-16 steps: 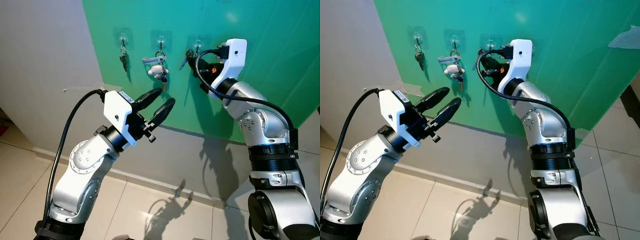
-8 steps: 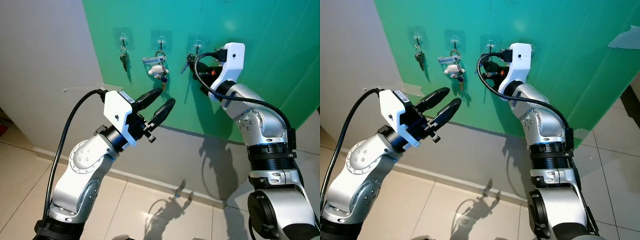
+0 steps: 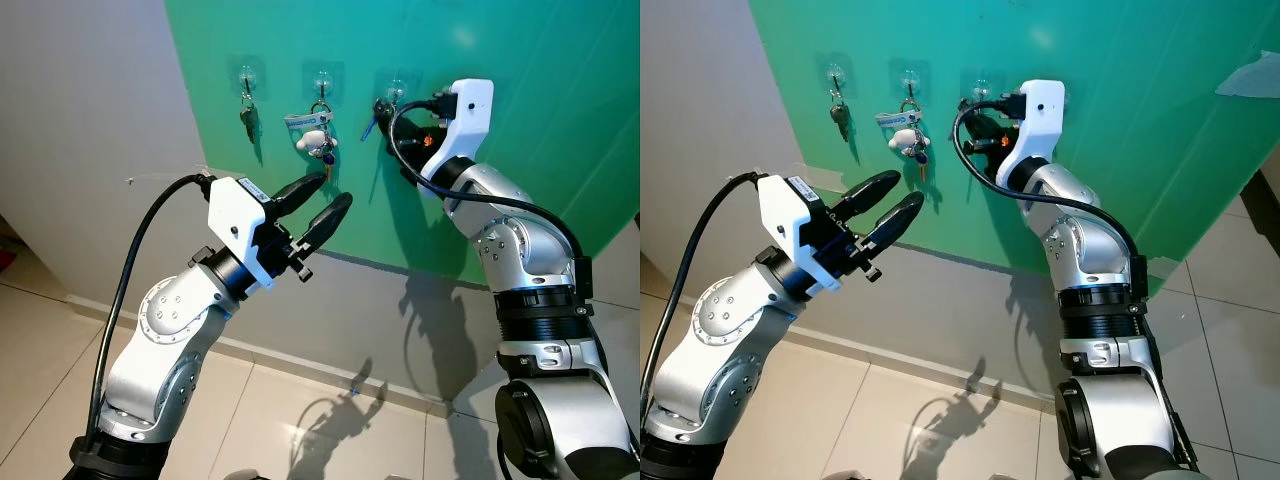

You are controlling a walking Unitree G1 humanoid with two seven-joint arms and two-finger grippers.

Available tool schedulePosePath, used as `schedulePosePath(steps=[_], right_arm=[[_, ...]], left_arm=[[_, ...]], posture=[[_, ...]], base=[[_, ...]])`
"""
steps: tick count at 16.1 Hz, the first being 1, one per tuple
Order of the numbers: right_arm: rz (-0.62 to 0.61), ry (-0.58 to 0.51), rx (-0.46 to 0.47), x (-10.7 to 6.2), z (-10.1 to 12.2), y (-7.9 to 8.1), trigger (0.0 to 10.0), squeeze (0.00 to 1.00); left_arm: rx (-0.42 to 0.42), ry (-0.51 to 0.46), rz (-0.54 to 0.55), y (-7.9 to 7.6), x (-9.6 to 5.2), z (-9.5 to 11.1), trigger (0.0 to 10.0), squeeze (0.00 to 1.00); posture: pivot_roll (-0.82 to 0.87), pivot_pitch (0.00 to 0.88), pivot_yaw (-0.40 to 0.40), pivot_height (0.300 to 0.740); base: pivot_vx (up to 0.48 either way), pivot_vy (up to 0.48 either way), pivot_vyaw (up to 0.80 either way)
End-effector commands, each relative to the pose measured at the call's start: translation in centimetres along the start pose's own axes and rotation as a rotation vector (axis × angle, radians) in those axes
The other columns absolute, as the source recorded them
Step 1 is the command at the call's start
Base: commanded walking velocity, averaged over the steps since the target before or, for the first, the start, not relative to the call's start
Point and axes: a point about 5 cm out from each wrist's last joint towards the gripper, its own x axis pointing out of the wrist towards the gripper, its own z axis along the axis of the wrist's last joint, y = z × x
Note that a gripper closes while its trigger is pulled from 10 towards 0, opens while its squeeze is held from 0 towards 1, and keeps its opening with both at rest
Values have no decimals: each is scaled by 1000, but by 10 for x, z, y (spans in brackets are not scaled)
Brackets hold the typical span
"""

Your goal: Hang keys on a hook

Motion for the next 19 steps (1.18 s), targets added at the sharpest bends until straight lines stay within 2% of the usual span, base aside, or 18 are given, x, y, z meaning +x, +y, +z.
schedulePosePath(steps=[1,4,8,10,12,15,19], right_arm=[[20,-49,-40,1,12,5,0,0],[16,-62,-62,1,16,5,0,0],[-24,-28,-65,0,11,-2,0,0],[-49,-47,-72,0,13,-5,0,0],[-30,-75,-73,1,18,-2,0,0],[-11,-60,-79,1,16,2,0,0],[8,-45,-77,-6,9,7,0,0]], left_arm=[[18,-4,0,3,1,3,10000,0],[17,-6,-2,2,1,3,10000,0],[15,-4,-3,2,1,2,10000,0],[16,-4,-3,1,1,3,10000,0],[17,-5,-3,2,0,3,10000,0],[18,-3,-4,1,0,3,10000,0],[18,2,-3,1,-1,3,10000,0]], posture=[[49,0,-11,740],[47,0,-10,740],[45,0,-10,740],[47,0,-10,740],[47,0,-10,740],[48,0,-11,740],[51,0,-17,740]], base=[[0,0,0],[0,0,0],[0,0,0],[0,0,0],[0,0,0],[0,0,0],[0,0,0]])
